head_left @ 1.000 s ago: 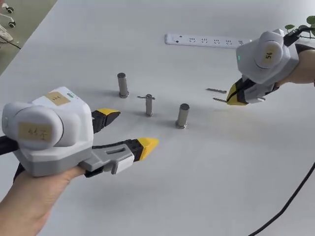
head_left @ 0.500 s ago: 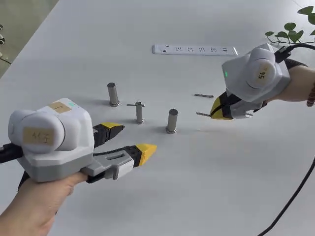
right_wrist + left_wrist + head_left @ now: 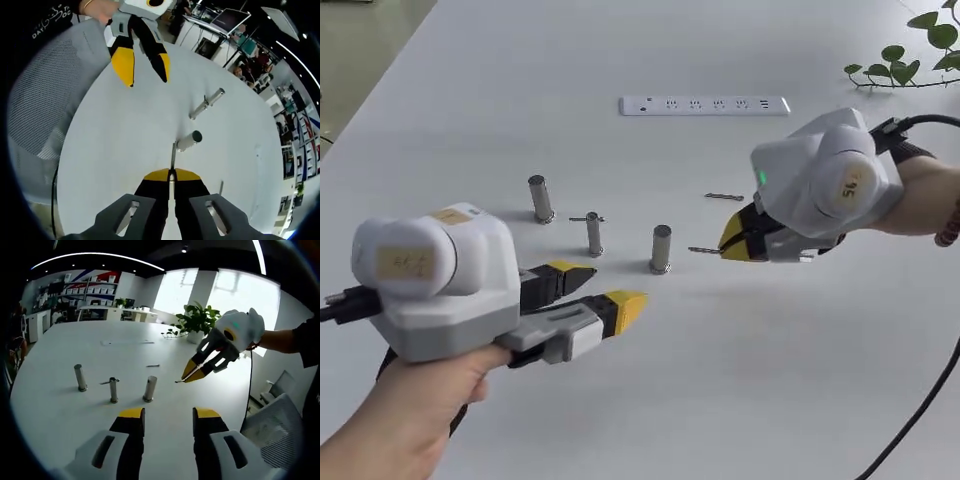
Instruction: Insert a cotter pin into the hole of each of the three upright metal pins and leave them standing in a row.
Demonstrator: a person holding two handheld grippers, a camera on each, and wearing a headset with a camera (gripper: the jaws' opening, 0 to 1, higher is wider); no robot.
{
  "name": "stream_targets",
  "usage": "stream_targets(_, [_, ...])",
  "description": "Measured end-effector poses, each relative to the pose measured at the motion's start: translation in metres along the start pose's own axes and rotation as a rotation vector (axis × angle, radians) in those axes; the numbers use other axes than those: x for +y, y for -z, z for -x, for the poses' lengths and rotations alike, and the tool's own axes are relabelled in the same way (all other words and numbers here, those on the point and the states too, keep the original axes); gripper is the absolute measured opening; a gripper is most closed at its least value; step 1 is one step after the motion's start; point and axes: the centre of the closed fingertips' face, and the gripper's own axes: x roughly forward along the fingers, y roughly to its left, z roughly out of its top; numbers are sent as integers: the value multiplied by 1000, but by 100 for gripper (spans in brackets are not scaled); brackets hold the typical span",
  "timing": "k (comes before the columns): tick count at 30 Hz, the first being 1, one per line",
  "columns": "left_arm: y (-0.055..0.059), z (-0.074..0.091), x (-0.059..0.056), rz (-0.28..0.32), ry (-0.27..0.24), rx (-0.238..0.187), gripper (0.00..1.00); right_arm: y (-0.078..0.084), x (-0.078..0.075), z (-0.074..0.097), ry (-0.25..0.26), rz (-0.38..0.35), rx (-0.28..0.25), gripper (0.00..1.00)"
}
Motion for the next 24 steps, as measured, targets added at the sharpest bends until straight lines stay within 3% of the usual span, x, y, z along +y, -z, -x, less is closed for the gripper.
stream_targets(13, [1, -11, -12, 27, 38, 25, 27, -32, 10, -3, -2, 81, -63, 0])
stream_targets(19, [1, -11, -11, 64, 43, 28, 24, -45, 13, -3, 2, 106, -89, 0])
stream_targets(24, [0, -12, -12, 137, 56, 17, 19, -53, 14, -3, 11, 126, -105, 0])
